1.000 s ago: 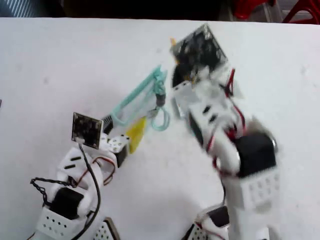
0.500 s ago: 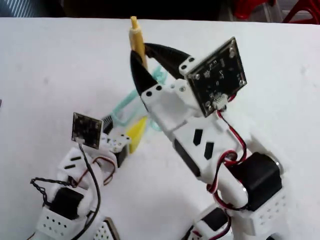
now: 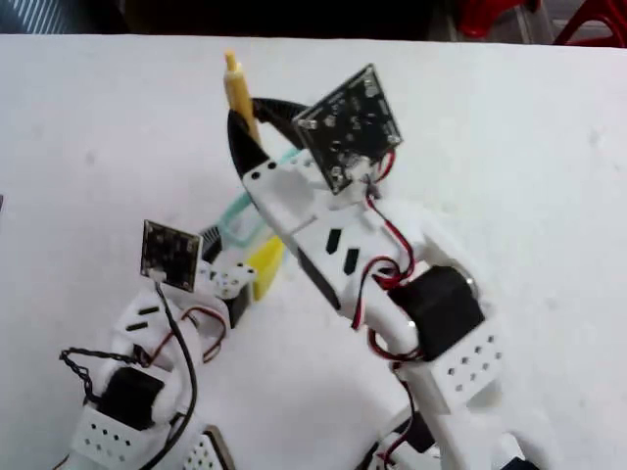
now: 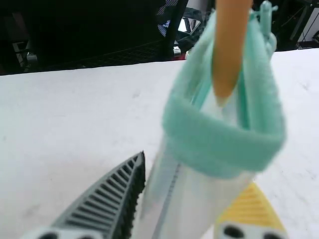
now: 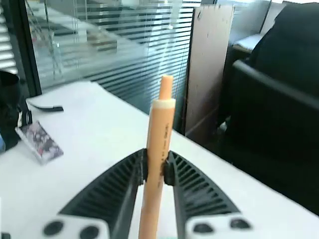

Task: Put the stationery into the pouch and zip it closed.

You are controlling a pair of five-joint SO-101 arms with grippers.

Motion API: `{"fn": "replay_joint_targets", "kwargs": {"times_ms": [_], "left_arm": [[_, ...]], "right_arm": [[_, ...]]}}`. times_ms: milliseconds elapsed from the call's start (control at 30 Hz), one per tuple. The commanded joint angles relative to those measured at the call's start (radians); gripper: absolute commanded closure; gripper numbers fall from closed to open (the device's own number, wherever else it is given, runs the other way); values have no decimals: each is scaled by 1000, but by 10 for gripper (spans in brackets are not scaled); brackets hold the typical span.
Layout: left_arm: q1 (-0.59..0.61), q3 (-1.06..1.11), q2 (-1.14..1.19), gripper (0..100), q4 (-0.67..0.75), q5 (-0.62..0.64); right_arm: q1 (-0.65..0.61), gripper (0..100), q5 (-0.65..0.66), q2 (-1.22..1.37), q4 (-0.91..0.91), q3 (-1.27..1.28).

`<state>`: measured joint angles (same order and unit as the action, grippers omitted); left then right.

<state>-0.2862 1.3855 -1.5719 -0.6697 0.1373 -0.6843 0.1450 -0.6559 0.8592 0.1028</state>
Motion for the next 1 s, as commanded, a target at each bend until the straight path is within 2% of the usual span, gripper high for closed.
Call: {"fn": "replay_joint_targets", "kwargs": {"times_ms": [0, 233, 433, 500, 667, 900, 967], "left_arm": [[-7, -5, -13, 762, 0, -5], [-7, -5, -13, 762, 0, -5], [-7, -5, -13, 762, 0, -5], [-7, -5, -13, 762, 0, -5], [-12, -5, -13, 762, -2, -5], [-13, -5, -13, 762, -2, -5], [-13, -5, -13, 762, -2, -5]], "right_arm": [[-5, 981, -6, -48, -35, 72], [4, 981, 9, -185, 13, 172], [70, 975, 97, -206, 39, 262], [82, 939, 95, -205, 58, 273], [85, 763, 95, -205, 79, 275], [88, 773, 101, -213, 70, 267], [127, 773, 100, -208, 71, 250]]}}
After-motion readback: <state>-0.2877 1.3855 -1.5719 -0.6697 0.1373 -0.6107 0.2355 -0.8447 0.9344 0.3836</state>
